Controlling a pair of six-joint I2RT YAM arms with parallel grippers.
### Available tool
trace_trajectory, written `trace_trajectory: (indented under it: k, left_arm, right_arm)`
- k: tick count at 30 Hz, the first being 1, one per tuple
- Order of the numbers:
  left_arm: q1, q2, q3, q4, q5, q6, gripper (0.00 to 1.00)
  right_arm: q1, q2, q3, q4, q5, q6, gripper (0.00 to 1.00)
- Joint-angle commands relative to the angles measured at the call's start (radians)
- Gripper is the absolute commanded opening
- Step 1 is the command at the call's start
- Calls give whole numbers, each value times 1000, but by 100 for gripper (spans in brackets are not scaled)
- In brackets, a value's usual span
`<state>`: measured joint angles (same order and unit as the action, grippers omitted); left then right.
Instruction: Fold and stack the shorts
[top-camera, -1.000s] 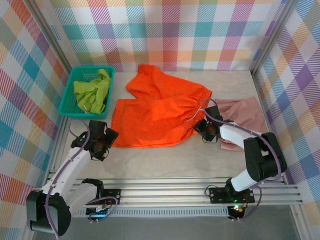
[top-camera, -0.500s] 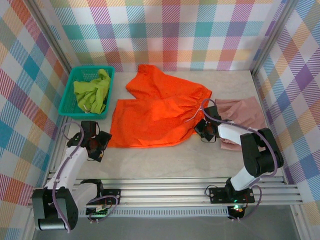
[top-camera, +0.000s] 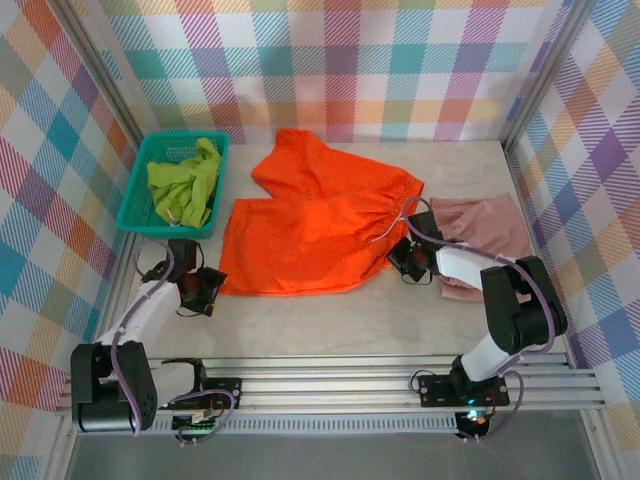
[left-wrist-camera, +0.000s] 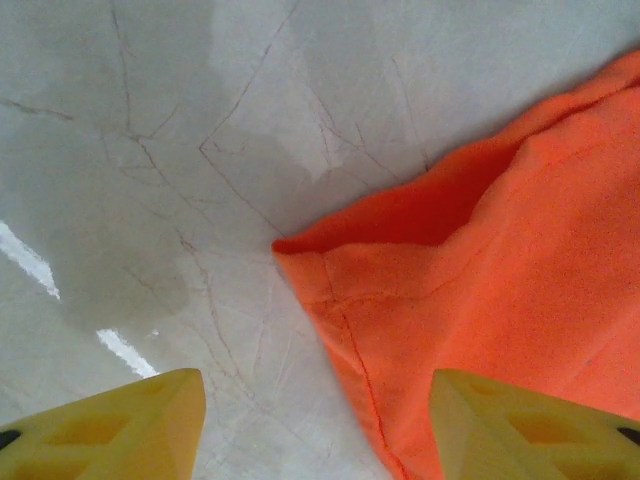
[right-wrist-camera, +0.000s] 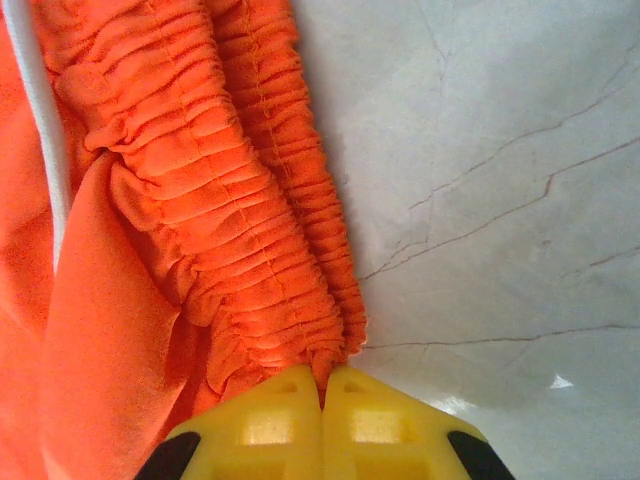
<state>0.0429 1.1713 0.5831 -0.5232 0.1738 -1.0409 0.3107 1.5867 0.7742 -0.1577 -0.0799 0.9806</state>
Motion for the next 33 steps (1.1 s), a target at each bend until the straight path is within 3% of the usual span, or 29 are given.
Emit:
trace_trajectory:
  k: [1,10,21,26,31,33]
  left_arm:
    - [14,35,22,29,-7,-10,58]
    - [14,140,56,80,-19,-19,54]
    - [14,266,116,81,-4,25,43]
    - [14,288,113,87,7,37,29]
    - [15,261,127,84,13,58,1]
    - [19,223,144,62,11,67,0]
  right_arm:
    - [0,-27,-1,5,-21,-17,0]
    - [1,-30,4,-1,-29,-23,0]
    - [0,-21,14,-13,-47,-43,0]
    - [0,-12,18,-15,-63,-47,0]
    - [1,-31,25,-34,-58,-54,0]
    - [0,-55,32,-54,-48,-66,0]
